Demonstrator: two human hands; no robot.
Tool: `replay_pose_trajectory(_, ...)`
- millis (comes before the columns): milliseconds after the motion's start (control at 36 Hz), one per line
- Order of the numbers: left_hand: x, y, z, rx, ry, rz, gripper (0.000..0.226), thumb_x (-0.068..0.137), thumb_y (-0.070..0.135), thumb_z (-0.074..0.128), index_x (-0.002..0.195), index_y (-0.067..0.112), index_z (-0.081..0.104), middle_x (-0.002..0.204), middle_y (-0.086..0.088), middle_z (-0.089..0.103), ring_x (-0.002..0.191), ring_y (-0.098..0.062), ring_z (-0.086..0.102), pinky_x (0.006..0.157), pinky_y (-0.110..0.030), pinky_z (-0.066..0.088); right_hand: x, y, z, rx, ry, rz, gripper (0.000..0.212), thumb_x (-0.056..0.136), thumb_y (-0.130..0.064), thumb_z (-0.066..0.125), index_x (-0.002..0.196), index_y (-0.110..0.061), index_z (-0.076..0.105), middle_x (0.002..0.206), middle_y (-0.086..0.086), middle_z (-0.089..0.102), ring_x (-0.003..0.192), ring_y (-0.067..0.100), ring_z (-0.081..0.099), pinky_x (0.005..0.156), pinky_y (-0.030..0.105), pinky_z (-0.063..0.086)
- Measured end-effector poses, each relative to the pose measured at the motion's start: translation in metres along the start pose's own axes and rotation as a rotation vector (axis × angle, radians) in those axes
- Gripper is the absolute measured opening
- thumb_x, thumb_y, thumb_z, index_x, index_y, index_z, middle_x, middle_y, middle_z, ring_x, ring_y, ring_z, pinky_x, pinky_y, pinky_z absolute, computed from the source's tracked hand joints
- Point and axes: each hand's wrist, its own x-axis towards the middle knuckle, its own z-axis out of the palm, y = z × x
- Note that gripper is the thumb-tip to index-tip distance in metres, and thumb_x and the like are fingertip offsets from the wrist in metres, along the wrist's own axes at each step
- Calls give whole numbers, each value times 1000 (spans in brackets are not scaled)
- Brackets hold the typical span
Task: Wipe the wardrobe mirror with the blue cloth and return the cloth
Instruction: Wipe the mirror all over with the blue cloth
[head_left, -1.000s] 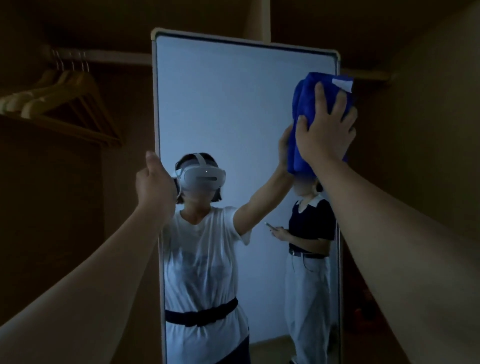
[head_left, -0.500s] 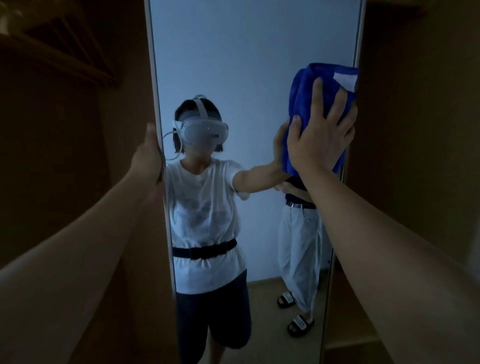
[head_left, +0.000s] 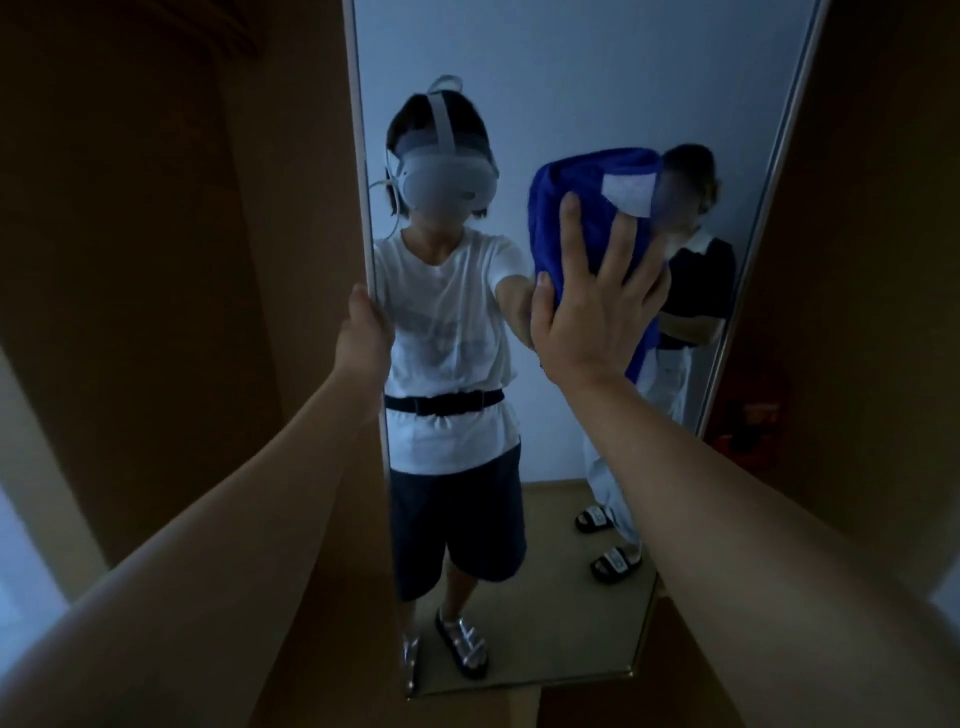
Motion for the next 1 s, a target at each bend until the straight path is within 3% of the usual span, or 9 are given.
replay_pose_trajectory(56,0,3,0,19,15,-29,60,93,57,32,132,14,49,117,-3,59,98,-17,55,93,-33,44,-14,-9,1,18,-2,-97,60,87,-41,47,144,-30,35,143,18,42,127,50,36,98,62,30)
replay_pose_trajectory(167,1,2,-2,55,20,-42,65,91,59,31,133,13,48,129,-7,55,115,-22,52,106,-40,37,-46,-24,6,35,-35,-313,60,84,-39,52,142,-31,39,146,15,36,128,48,35,98,64,31)
replay_pose_trajectory(389,7,-5,-2,82,-55,11,64,90,58,23,122,14,58,132,-20,54,126,-38,45,107,-47,33,-79,-23,18,59,-74,-511,64,84,-38,49,144,-34,28,146,7,20,129,43,23,100,63,27)
replay_pose_trajectory(500,11,-8,-2,35,-75,14,48,93,56,26,97,20,57,101,-5,60,109,-26,56,102,-44,42,-110,-22,22,80,-142,-614,64,81,-37,48,143,-36,34,148,6,20,131,42,22,99,64,29)
replay_pose_trajectory(556,14,-9,-2,41,-65,6,48,92,57,27,91,21,59,101,-6,63,102,-23,59,99,-42,44,-129,-22,25,99,-180,-678,59,82,-37,45,141,-36,39,148,4,21,131,42,22,100,64,28)
replay_pose_trajectory(667,22,-11,-1,32,-33,8,59,92,57,29,119,12,58,110,-8,65,101,-21,61,101,-39,43,-164,-23,36,105,-210,-759,54,88,-36,42,141,-36,39,147,2,24,131,40,25,102,61,19)
replay_pose_trajectory(778,26,-11,3,67,16,37,50,93,56,28,104,19,60,91,-1,63,88,-18,62,93,-40,48,-183,-24,48,83,-213,-784,59,84,-32,53,141,-37,39,148,1,23,132,39,24,102,61,19)
replay_pose_trajectory(889,36,-14,2,39,-27,17,64,91,60,28,126,13,55,100,-6,65,96,-21,64,93,-37,49,-190,-21,53,113,-221,-841,51,88,-29,46,139,-34,43,148,1,24,132,37,25,103,59,20)
replay_pose_trajectory(1000,39,-42,-10,-35,-212,15,61,88,67,30,91,17,65,78,1,61,86,-15,62,85,-28,45,-202,-14,57,105,-252,-935,47,92,-21,35,136,-30,48,147,-3,42,131,33,30,103,57,26)
